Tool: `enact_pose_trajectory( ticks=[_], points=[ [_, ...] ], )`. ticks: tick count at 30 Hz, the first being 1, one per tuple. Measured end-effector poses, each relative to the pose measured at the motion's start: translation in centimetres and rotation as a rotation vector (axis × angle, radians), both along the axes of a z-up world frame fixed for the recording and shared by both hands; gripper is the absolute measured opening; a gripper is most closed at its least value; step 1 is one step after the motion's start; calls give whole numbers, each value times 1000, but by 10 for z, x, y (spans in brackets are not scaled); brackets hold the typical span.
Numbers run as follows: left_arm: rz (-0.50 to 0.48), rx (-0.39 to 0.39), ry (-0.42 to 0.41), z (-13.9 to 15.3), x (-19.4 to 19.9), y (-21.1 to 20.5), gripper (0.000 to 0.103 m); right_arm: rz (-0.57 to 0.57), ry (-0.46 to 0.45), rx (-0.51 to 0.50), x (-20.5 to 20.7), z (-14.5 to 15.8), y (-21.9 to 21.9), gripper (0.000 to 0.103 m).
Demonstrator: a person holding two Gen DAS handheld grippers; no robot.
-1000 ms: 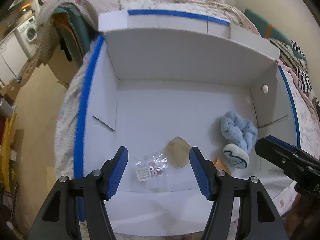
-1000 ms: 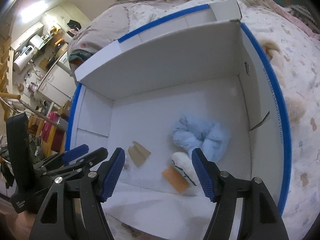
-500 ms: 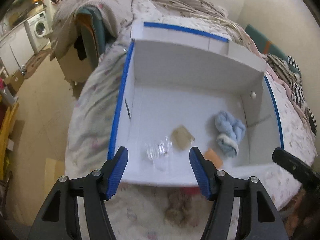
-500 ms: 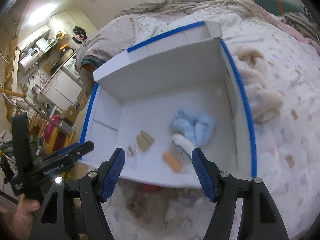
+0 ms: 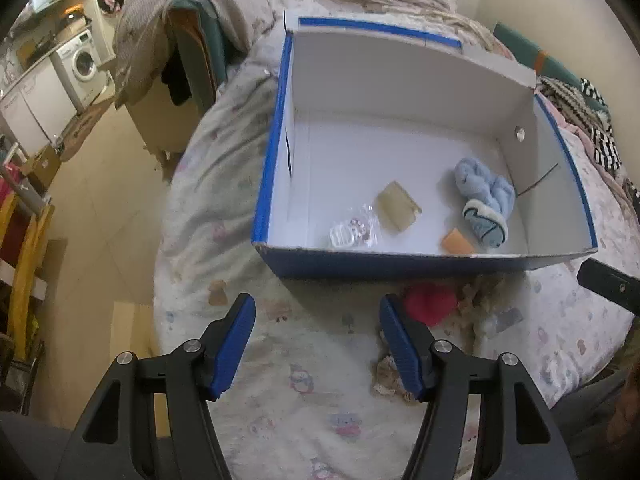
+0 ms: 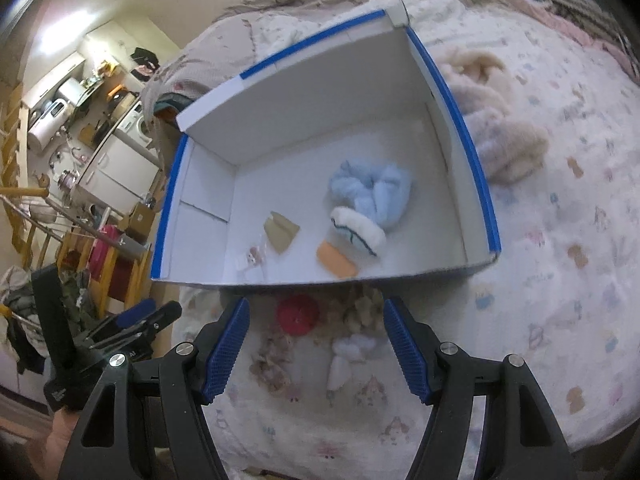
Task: Organize soft objects
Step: 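Move both tools back out of the box toward the pile, then grasp the beige scrunchie with the left tool while the right tool reaches the white cloth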
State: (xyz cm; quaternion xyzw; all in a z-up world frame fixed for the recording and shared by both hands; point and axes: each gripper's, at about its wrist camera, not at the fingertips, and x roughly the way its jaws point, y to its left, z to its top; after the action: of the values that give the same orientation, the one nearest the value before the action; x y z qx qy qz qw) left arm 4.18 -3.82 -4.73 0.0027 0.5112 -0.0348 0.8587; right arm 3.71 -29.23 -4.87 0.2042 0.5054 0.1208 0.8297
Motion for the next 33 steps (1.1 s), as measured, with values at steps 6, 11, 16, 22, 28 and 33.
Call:
enact_pose_trajectory(
  ticks=[6,11,16,22,28,33],
  points=[
    [-54,-60,137,-30,6,-14,67,-11,187,-40,8,-40,2,73],
    [-69,-56,233,-62,9,-31,67,-22,200,-42,14,-46,3,73],
    [-117,-69,303,-84,13,-53,67,-13,208,-64,16,-49,5,73],
    [-166,-65,391,-107,11,-75,66,-25,221,-62,23,-52,2,73],
    [-164,19,407,-115,6,-76,26,3,258,-80,26,-60,10,73],
    [-138,-25,429,-115,9,-59,18,76,299,-180,31,-76,34,73]
  ],
)
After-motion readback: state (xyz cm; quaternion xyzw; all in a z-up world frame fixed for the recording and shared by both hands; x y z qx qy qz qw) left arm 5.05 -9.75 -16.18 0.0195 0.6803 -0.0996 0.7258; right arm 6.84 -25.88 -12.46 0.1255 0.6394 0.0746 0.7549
